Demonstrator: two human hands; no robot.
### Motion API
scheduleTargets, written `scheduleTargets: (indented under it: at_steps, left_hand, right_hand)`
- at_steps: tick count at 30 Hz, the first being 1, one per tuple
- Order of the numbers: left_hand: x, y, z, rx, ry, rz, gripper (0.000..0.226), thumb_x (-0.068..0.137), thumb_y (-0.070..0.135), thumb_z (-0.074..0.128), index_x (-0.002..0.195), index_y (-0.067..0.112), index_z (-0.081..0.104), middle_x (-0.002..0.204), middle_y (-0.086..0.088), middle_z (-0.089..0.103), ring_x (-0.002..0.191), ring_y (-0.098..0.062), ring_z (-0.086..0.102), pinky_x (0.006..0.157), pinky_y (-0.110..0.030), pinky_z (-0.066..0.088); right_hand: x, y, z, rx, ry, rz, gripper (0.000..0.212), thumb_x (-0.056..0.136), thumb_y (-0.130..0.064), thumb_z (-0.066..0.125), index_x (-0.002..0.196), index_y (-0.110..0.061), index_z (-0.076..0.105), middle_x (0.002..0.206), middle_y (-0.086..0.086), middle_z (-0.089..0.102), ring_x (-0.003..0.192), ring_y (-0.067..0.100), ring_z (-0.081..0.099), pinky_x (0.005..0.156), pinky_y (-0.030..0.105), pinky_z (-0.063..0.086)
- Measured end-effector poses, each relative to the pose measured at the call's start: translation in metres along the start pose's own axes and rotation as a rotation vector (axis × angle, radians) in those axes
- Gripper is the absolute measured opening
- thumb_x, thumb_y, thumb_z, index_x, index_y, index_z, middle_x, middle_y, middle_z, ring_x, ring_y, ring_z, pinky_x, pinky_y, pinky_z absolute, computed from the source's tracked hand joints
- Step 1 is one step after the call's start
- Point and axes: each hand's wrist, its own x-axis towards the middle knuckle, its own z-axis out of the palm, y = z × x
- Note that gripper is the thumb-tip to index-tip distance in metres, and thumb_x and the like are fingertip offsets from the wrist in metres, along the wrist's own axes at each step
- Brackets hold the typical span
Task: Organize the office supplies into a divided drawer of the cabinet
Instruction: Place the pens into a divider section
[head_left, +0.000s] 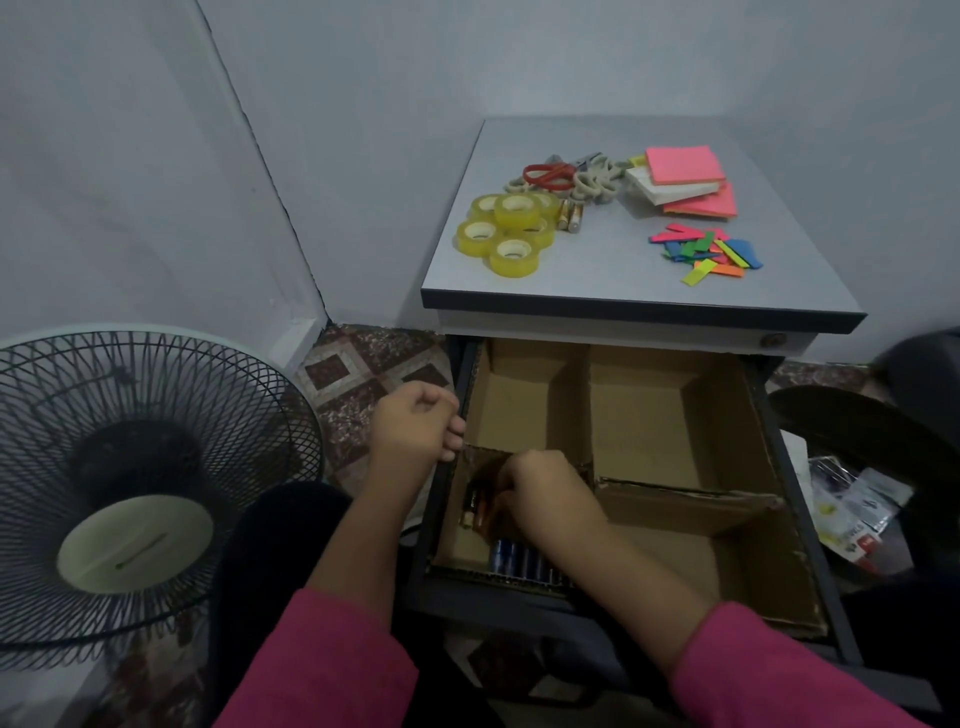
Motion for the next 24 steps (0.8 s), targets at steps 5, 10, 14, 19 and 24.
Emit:
scheduleTargets:
  at_steps: [5, 10, 14, 19, 24]
  left_hand:
    - [-0.003, 0.000, 0.002, -0.026, -0.037, 0.008, 0.018, 0.095, 0.005, 0.051, 0.079, 0.009, 0.056, 0.061, -0.008, 0.058, 0.040, -0.008, 0.049, 0.039, -0.020, 0.042]
    - [-0.005, 0.002, 0.005, -0.030, -0.067, 0.001, 0.018, 0.095, 0.003, 0.051, 0.078, 0.009, 0.057, 0.062, -0.008, 0.058, 0.041, -0.009, 0.050, 0.040, -0.020, 0.042]
    - [-0.005, 0.001, 0.003, -0.028, -0.054, 0.018, 0.018, 0.095, 0.004, 0.051, 0.078, 0.010, 0.057, 0.063, -0.007, 0.059, 0.042, -0.008, 0.051, 0.040, -0.020, 0.042]
    - [-0.006, 0.000, 0.004, -0.021, -0.054, 0.040, 0.017, 0.095, 0.005, 0.052, 0.079, 0.009, 0.059, 0.063, -0.006, 0.060, 0.042, -0.007, 0.051, 0.041, -0.020, 0.043]
    - [-0.006, 0.000, 0.004, -0.024, -0.061, 0.038, 0.018, 0.094, 0.004, 0.052, 0.079, 0.009, 0.059, 0.063, -0.006, 0.061, 0.041, -0.006, 0.052, 0.041, -0.019, 0.044]
  right_hand:
    - [0.007, 0.001, 0.016, -0.003, -0.010, 0.041, 0.018, 0.092, -0.005, 0.050, 0.091, -0.009, 0.068, 0.089, 0.009, 0.066, 0.072, 0.019, 0.056, 0.065, 0.026, 0.047]
    - [-0.002, 0.000, 0.023, -0.157, 0.032, -0.055, 0.022, 0.089, 0.003, 0.048, 0.094, -0.008, 0.066, 0.093, 0.012, 0.065, 0.088, 0.030, 0.064, 0.069, 0.034, 0.051]
    - [-0.004, 0.003, 0.024, -0.261, 0.021, -0.059, 0.010, 0.088, -0.016, 0.060, 0.094, -0.013, 0.067, 0.097, 0.008, 0.067, 0.093, 0.030, 0.064, 0.067, 0.032, 0.047]
    - [-0.004, 0.004, 0.026, -0.393, 0.013, -0.125, 0.026, 0.085, -0.032, 0.066, 0.106, -0.016, 0.066, 0.109, 0.008, 0.065, 0.103, 0.029, 0.059, 0.072, 0.031, 0.038]
    - [-0.003, 0.000, 0.025, -0.385, 0.011, -0.110, 0.024, 0.089, -0.026, 0.061, 0.109, -0.013, 0.065, 0.115, 0.009, 0.063, 0.106, 0.029, 0.059, 0.079, 0.031, 0.045]
